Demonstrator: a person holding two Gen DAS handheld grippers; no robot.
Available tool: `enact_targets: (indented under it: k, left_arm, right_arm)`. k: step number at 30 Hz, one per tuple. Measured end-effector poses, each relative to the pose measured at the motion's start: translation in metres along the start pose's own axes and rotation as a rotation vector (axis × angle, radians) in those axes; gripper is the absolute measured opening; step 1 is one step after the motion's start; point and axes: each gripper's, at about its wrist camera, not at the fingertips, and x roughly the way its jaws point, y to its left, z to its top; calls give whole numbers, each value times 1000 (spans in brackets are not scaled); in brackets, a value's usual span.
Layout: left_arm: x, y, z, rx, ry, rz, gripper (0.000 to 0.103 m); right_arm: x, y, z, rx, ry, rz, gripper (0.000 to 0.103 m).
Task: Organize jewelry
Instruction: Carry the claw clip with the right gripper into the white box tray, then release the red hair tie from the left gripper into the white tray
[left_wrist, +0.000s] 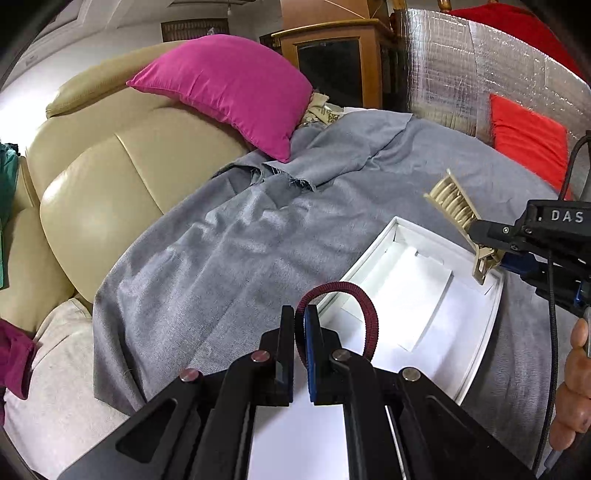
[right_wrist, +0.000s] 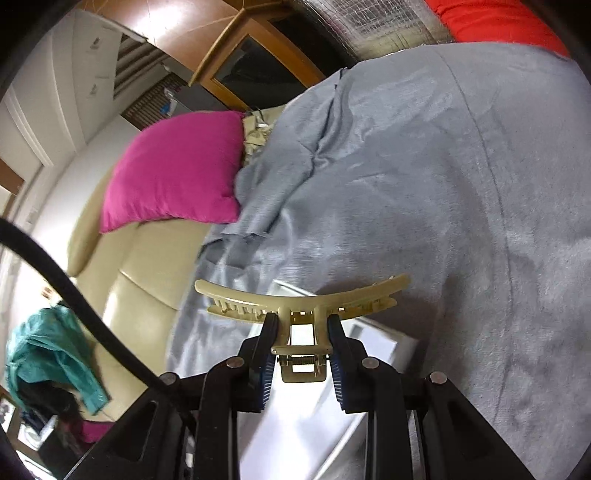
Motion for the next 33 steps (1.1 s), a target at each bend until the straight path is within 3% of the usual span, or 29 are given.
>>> enact_targets:
  k: [12, 23, 25, 27, 33]
  left_arm:
    - [25, -7, -5, 28, 64, 17, 5]
    - [65, -19, -20, 41, 233, -7, 6]
    - [68, -22, -22, 54, 233, 3, 6]
    - [68, -23, -22, 60, 234, 5, 11]
    - [67, -16, -18, 4, 255, -48, 20]
  right_arm:
    - [13, 2, 7, -73, 26, -77, 28]
    - [17, 2, 5, -85, 73, -111, 29]
    - [17, 4, 4, -86, 84, -111, 36]
    - [15, 5, 4, -77, 83, -88, 51]
    - [2, 14, 2, -102, 69, -59, 51]
